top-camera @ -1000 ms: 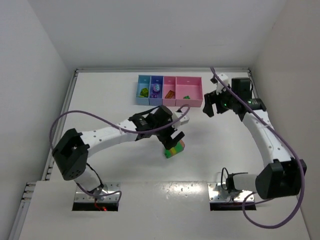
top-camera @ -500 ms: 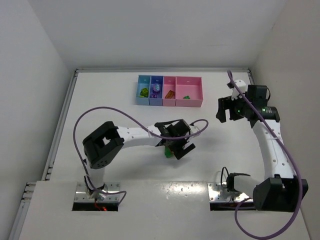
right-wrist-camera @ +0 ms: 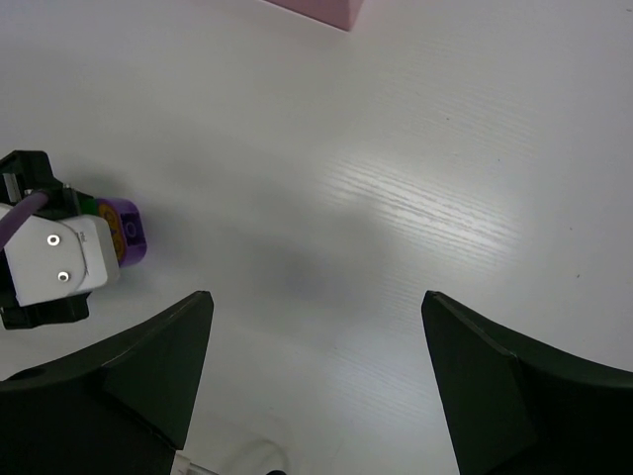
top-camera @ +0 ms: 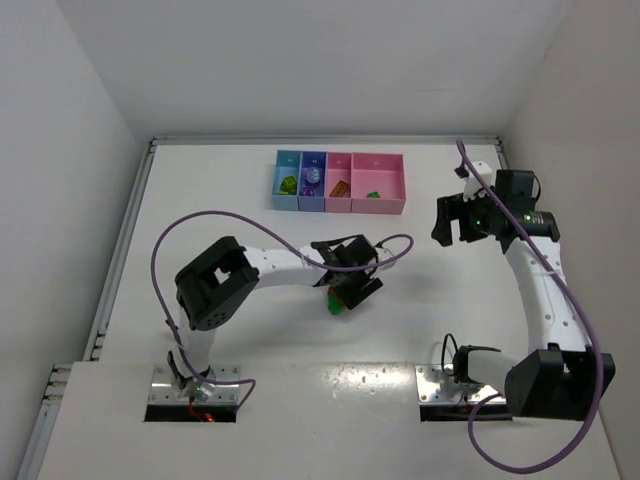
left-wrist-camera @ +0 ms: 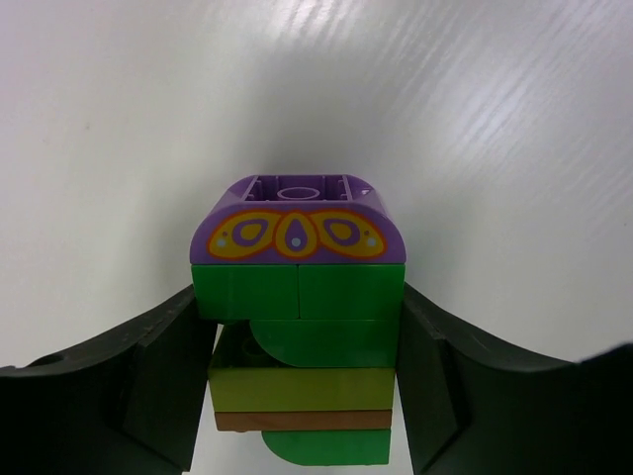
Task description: Sort the legos into containers by color
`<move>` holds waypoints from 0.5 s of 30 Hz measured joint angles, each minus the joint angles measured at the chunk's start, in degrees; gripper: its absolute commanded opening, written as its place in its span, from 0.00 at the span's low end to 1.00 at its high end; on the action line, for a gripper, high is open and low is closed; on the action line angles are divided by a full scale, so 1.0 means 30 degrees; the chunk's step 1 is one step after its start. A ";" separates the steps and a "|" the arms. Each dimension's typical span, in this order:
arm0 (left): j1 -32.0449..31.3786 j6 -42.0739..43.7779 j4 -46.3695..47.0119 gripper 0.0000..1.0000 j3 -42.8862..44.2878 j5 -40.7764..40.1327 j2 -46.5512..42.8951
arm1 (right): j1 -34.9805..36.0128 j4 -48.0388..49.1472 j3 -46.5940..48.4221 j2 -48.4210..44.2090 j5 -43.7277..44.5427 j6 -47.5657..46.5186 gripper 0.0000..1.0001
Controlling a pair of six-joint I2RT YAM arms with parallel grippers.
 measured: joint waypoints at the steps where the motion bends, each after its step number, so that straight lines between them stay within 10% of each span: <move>1: 0.0109 0.0051 0.0000 0.30 0.0000 0.0022 0.0000 | 0.0000 -0.0007 0.0000 0.0051 -0.0058 0.0000 0.87; 6: 0.0867 0.0408 -0.0007 0.11 0.0015 0.0386 0.0000 | 0.0000 -0.0029 0.0036 0.0503 -0.0444 0.0000 0.87; 15: 0.5632 -0.0058 -0.0240 0.20 0.0576 0.7650 0.0007 | -0.0007 -0.0350 0.0539 0.1800 -0.4357 -0.0095 0.87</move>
